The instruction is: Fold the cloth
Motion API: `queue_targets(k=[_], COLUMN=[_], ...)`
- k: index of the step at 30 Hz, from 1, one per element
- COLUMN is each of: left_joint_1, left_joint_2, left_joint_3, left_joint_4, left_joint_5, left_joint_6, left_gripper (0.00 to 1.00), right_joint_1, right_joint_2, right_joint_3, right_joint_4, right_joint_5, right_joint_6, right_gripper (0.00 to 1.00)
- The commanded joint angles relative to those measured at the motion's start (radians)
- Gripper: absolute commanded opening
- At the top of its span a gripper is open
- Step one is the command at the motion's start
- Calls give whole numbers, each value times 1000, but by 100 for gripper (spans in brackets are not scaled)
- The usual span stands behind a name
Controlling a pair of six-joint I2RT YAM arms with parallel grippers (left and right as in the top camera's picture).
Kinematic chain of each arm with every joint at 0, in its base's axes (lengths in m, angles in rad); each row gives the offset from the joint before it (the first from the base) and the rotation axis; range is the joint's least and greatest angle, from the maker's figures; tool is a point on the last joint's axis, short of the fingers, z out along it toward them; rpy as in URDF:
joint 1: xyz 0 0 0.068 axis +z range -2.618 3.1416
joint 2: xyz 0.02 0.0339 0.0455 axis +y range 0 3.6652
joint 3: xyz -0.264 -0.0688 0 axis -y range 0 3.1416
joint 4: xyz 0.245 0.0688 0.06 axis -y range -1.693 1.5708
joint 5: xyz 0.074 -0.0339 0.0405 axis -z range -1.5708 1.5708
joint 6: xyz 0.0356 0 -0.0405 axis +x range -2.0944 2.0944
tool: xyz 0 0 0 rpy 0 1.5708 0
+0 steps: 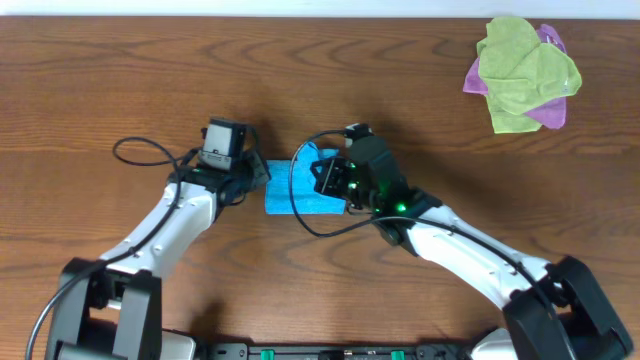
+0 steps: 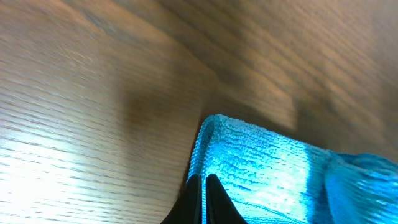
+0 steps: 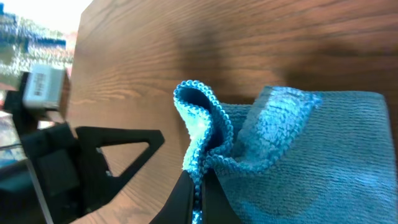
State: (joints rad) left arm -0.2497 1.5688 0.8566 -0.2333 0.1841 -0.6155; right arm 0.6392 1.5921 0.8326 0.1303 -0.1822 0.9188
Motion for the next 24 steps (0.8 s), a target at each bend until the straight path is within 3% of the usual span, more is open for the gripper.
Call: queue_targets(k=[1, 24], left_joint_1=[34, 88], left_joint_2=[-51, -185], left_joint_3=[5, 5], left_joint_4=[-20, -154], left_joint_5=[14, -34], left_joint_6=[56, 97], left_gripper=[6, 6], right_joint_1=[29, 105], right_joint_2=[35, 209], right_joint_3=[56, 190], right_joint_4=[-7, -2], right_joint_5=[23, 28], right_joint_6=[-30, -64], right_gripper=[1, 1])
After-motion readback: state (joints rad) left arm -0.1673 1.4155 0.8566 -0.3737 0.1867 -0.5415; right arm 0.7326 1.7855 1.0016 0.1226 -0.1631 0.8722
